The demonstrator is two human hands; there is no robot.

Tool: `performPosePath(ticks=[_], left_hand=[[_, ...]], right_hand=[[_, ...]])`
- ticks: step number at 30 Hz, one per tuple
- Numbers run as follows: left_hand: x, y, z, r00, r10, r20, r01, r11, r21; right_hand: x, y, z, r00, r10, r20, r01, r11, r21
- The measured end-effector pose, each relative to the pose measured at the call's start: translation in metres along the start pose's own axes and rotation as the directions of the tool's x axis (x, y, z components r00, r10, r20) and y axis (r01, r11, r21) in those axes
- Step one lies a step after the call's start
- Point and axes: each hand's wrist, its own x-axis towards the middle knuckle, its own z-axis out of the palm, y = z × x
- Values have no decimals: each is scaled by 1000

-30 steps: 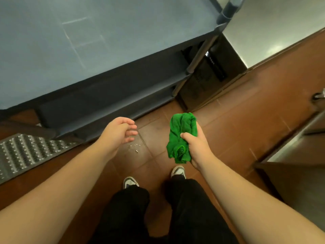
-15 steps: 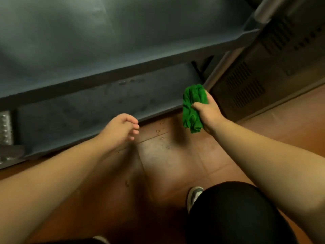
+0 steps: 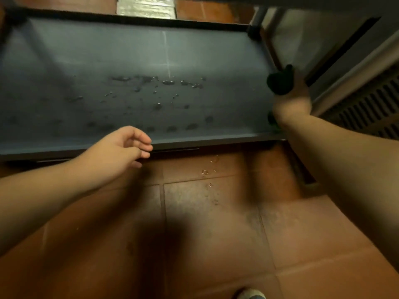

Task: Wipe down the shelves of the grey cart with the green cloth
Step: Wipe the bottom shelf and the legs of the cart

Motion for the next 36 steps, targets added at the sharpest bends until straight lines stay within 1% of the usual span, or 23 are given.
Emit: performPosePath(ticks=[1, 4, 5, 6, 7, 8, 10, 12, 15, 17, 18, 19, 20, 23, 25, 27, 29, 33, 36], left_hand=[[-1, -4, -6, 1000, -10, -24, 10, 1000, 1], [3, -12, -21, 998, -16, -57, 17, 1000, 13], [6, -13, -23, 999, -2, -54, 4, 1000, 29], [8, -13, -25, 998, 14, -61, -12, 999, 34], [9, -12, -24, 996, 28, -79, -26, 999, 27], [11, -12, -22, 994, 38, -104, -37, 999, 12], [14, -13, -17, 988, 66, -138, -68, 998, -7], [12, -17, -13, 987, 111, -120, -110, 994, 21], [8, -22, -15, 979, 184, -89, -173, 978, 116], [8, -22, -20, 976, 185, -118, -170, 978, 125], [9, -22, -23, 974, 180, -135, -166, 980, 110], [9, -23, -25, 974, 177, -140, -163, 981, 106], [7, -23, -26, 976, 176, -129, -160, 979, 127], [2, -27, -27, 983, 166, -77, -143, 960, 240], [-1, -26, -26, 986, 158, -54, -134, 939, 316], [-1, -26, -25, 985, 168, -32, -138, 891, 433], [-3, -28, -24, 986, 167, -4, -143, 854, 500], [-11, -36, -28, 984, 172, 47, -172, 851, 496], [-14, -38, -34, 983, 171, 59, -178, 856, 486]], right_hand=[[-1, 7, 8, 997, -24, 70, 31, 995, -92], [-12, 26, 21, 974, 94, 205, -31, 956, -293], [-14, 30, 24, 965, 104, 239, -17, 941, -339], [-15, 30, 27, 955, 79, 286, 42, 918, -394], [-16, 30, 29, 947, 57, 315, 83, 907, -412], [-17, 27, 29, 942, 56, 332, 95, 902, -421], [-16, 23, 30, 944, 79, 320, 66, 906, -418], [-18, 21, 30, 957, 108, 268, 7, 919, -393], [-18, 17, 36, 980, 169, 108, -138, 959, -246], [-14, 18, 41, 982, 179, 56, -170, 977, -130], [-13, 17, 42, 984, 171, 52, -166, 982, -92], [-12, 15, 44, 986, 158, 58, -152, 984, -91], [-15, 13, 45, 988, 139, 72, -129, 984, -126], [-32, 9, 51, 987, 71, 145, -14, 933, -360], [-38, 8, 50, 983, 51, 178, 31, 901, -432], [-38, 7, 47, 974, 79, 211, 14, 912, -410], [-41, 3, 46, 971, 100, 217, -13, 929, -370], [-68, -24, 55, 980, 16, 200, 42, 959, -279], [-88, -52, 70, 978, -22, 205, 82, 955, -287]])
